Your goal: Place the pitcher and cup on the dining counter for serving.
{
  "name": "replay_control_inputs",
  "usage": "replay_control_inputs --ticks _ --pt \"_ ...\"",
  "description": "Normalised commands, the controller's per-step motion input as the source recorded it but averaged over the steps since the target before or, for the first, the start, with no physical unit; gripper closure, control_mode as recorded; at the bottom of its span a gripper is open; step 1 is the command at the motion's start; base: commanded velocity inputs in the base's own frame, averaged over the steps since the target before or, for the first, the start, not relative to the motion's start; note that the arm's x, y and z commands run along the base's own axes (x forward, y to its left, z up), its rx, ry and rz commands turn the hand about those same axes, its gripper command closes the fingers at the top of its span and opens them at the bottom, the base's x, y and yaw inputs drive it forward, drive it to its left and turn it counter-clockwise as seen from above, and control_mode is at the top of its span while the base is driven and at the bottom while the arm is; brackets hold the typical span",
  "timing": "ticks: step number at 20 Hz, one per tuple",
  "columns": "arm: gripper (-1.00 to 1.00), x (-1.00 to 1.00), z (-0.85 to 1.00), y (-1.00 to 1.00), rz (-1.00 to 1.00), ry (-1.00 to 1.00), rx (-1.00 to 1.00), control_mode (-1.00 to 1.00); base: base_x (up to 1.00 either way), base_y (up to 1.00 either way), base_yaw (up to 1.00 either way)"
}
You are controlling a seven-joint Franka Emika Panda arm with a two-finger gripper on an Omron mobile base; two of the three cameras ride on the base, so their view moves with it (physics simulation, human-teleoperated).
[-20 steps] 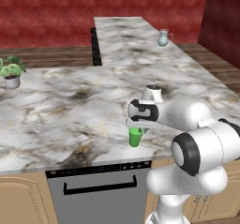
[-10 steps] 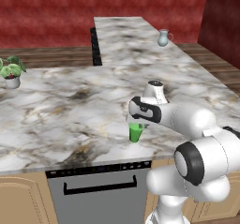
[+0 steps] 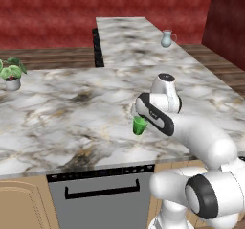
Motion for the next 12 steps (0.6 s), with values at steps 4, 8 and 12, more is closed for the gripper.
replay_control_inputs --ticks 4,8,12 --pt "1.0 -0.54 0.62 -0.12 -0.07 -0.18 0.02 -1.0 0.0 0.0 0.0" --pt "1.0 -0.32 0.56 -0.03 -0.06 -0.13 0.01 -1.0 0.0 0.0 0.0" --pt "1.0 -0.42 0.28 -0.06 -0.04 -0.11 0.01 -1.0 0.0 0.0 0.0"
